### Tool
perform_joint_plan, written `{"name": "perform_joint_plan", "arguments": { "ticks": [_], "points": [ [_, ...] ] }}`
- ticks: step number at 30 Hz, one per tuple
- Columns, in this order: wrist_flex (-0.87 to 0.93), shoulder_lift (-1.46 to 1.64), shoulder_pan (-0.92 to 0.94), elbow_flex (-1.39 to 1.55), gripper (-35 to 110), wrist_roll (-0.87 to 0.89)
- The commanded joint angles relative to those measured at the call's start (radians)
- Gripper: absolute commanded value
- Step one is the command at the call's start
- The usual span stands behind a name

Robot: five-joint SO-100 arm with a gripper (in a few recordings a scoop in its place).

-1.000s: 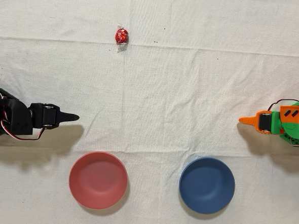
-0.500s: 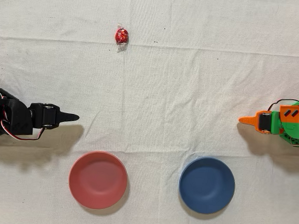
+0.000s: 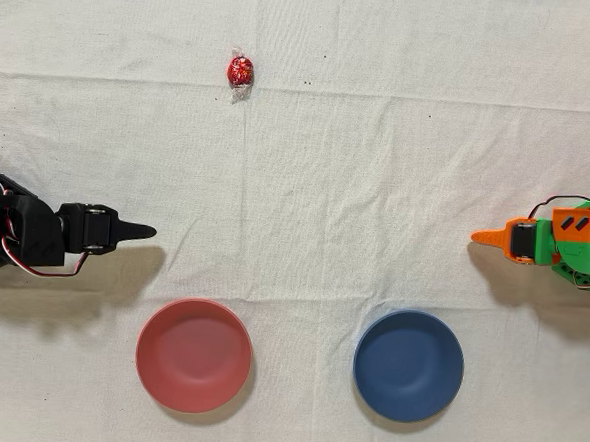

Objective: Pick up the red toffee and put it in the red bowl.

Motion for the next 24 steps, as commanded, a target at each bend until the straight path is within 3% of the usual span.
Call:
{"name": "perform_joint_plan", "arguments": {
  "ticks": [1,12,24],
  "points": [
    [0.015,0.017,0.002,0.020,1,-0.008],
    [0.005,0.017,-0.067,-0.020,1,-0.020],
    [0.179,-0.307,-0.268,-0.531,1,-0.129]
  ]
}}
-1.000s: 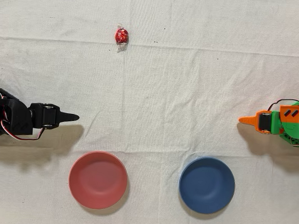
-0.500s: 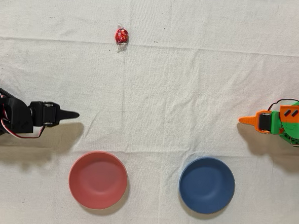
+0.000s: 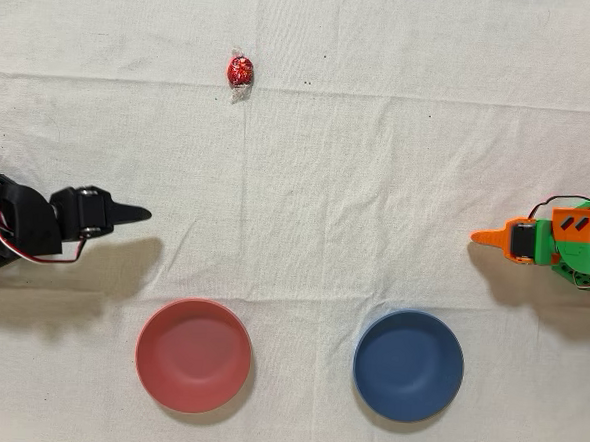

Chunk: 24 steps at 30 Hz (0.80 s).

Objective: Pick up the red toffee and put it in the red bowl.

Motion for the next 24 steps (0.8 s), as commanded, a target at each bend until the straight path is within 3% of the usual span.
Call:
{"name": "perform_joint_plan", "arguments": {
  "ticks": [1,7,24],
  "points": [
    [0.084,-0.161,-0.110,-0.267,1,-0.049],
    [0.161,-0.394,-0.253,-0.557,1,-0.009],
    [0.198,-0.951,-0.548,-1.008,1,0.161]
  ]
}}
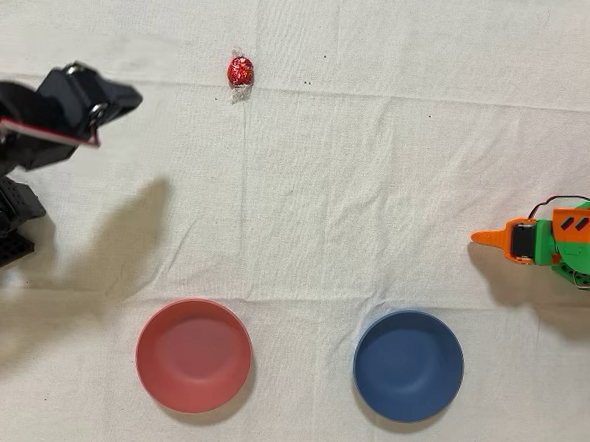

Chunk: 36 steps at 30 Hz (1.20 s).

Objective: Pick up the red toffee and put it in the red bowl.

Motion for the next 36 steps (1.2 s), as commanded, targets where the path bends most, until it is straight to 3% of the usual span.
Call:
{"name": "perform_joint_plan", "arguments": {
  "ticks": [1,9,14,20,36],
  "points": [
    [0.008,-0.101,-0.055,-0.146,1,0.012],
    [-0.115,-0.279,-0.077,-0.219,1,0.110],
    [-0.133,-0.365,-0.074,-0.275,1,0.066],
    [-0.178,-0.440,-0.074,-0.290,1,-0.186],
    [-0.247,-0.721,-0.078,-0.515,1,-0.186]
  ]
}}
